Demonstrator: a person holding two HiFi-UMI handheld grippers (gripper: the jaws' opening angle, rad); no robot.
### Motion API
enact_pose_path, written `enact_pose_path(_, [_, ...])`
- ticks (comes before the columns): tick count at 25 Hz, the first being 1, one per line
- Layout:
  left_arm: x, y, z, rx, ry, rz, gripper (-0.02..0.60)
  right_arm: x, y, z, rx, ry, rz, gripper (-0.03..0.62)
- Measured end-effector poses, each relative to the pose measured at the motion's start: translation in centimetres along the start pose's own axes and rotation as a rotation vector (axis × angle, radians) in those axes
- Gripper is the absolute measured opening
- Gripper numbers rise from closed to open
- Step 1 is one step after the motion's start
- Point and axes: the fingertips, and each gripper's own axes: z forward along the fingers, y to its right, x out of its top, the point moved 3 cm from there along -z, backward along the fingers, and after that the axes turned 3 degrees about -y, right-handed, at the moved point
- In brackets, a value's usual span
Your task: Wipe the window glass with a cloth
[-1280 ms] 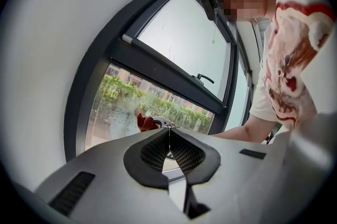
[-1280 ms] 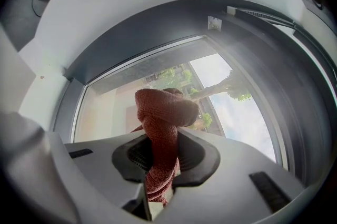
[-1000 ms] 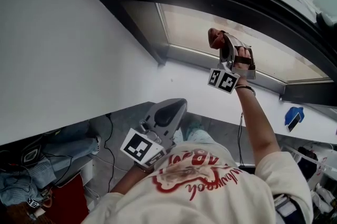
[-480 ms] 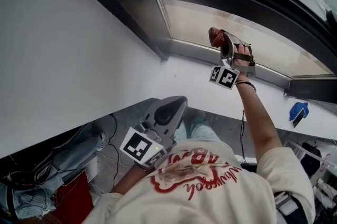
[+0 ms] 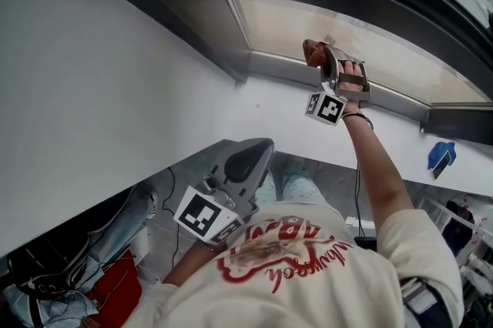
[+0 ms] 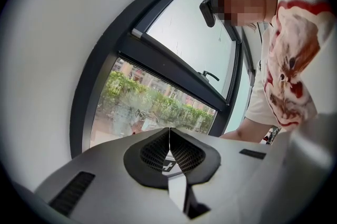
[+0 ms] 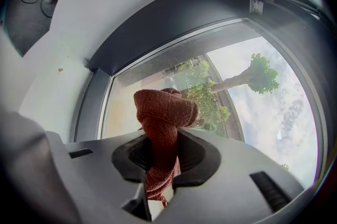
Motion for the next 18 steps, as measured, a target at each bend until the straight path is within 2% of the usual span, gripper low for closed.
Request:
enact_pose_path(5, [-0.2,0.5,0.1,-0.002,-0.007,0.004,0.021,-0.3,-0.8,-0.1,0.011,-0.004,0.02,0.077])
enact_pose_path(18, [-0.8,-2.0,1.8,-0.002,-0.031,-0.04,0.021,-0.6,-4.6,2.6,0.078,-0.028,0.005,0.077])
